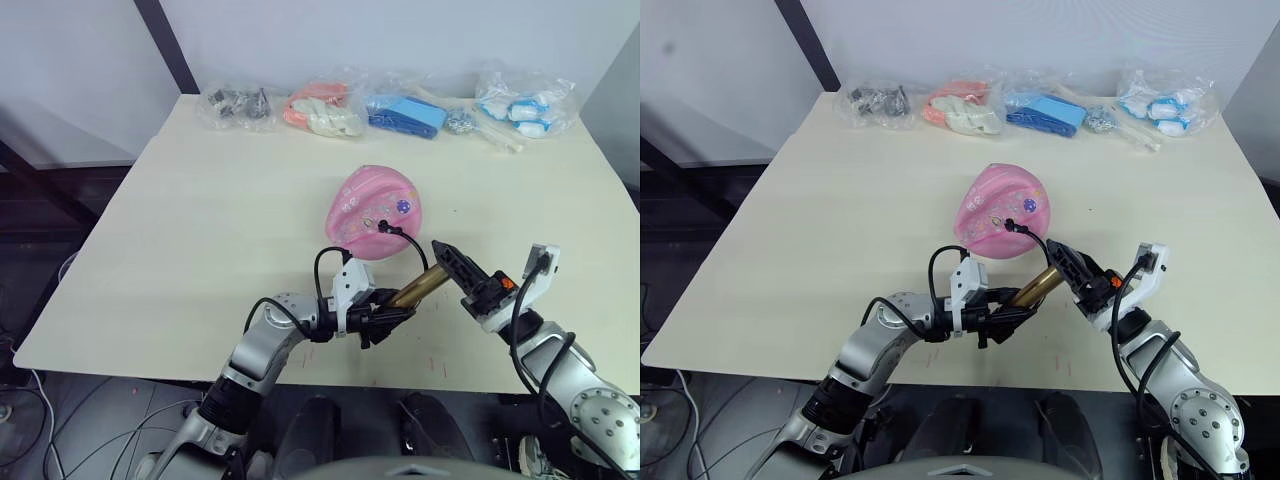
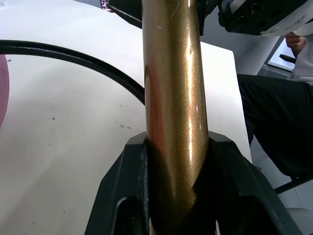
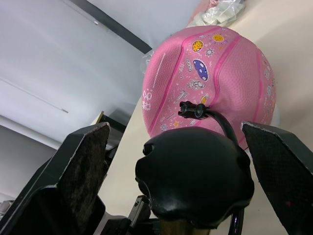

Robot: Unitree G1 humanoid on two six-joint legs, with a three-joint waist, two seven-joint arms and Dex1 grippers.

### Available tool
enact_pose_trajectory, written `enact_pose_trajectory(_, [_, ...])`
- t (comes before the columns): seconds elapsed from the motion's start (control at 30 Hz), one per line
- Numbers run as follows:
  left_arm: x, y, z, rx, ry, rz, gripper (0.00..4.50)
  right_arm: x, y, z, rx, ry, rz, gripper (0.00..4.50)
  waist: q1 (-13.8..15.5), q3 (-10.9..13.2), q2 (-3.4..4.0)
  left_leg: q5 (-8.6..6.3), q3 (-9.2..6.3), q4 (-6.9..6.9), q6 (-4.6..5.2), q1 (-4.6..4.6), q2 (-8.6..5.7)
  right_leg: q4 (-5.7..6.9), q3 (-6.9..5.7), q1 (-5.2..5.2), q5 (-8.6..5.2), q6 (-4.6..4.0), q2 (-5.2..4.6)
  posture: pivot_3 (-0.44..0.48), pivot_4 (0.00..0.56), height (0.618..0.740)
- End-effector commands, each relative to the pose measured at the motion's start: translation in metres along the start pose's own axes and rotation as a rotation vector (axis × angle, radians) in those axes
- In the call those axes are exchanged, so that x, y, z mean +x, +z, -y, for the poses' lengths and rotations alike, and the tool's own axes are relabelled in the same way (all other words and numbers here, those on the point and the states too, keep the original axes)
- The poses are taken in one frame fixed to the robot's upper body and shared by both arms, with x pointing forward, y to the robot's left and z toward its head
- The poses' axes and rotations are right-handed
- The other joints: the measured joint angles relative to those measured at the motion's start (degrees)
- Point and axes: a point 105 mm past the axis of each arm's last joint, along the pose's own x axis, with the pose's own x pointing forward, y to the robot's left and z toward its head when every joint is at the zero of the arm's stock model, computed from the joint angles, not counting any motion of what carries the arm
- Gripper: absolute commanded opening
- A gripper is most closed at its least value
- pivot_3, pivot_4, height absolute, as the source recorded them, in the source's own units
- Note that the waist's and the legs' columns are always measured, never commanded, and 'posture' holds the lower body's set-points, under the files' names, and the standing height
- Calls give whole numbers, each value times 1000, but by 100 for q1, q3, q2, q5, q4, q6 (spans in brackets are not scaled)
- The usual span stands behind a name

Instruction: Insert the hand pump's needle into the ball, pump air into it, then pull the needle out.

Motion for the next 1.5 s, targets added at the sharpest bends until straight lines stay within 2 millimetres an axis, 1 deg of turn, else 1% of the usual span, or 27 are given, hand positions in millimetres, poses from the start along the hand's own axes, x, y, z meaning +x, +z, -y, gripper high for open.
enact_pose_trajectory(0.03, [0, 15, 1, 43, -12, 47, 1078, 0, 6, -11, -22, 47, 23, 4500, 0, 0, 0, 0, -1, 0, 0, 0, 0, 0, 0, 0, 0, 0, 0, 0, 150, 740])
enact_pose_trajectory(0.37, [0, 13, 3, 34, -14, 41, 1078, 1, 11, -15, -98, 77, 56, 4500, 0, 0, 0, 0, 0, 0, 0, 0, 0, 0, 0, 0, 0, 0, 0, 0, 150, 740])
enact_pose_trajectory(0.67, [-1, 13, 3, 34, -14, 43, 1078, 2, 6, -14, -100, 71, 32, 4500, 1, 0, 0, 0, -1, 0, 0, 0, 0, 0, 0, 0, 0, 0, 0, 0, 150, 740])
enact_pose_trajectory(0.83, [-1, 13, 2, 34, -14, 39, 1078, 4, 11, -12, -122, 65, 62, 4500, 0, 0, 0, 0, -1, 0, 0, 0, 0, 0, 0, 0, 0, 0, 0, 0, 150, 740])
enact_pose_trajectory(1.27, [0, 13, 3, 31, -16, 42, 1078, 3, 5, -11, -144, 60, 37, 4500, 1, 0, 0, 0, -1, 0, 0, 0, 0, 0, 0, -1, 0, 0, 0, 0, 150, 740])
enact_pose_trajectory(1.5, [0, 13, 3, 32, -19, 39, 1078, 3, 7, -8, -157, 46, 54, 4500, 1, 0, 0, 0, -1, 0, 0, 0, 0, 0, 0, -1, 0, 0, 0, 0, 150, 740])
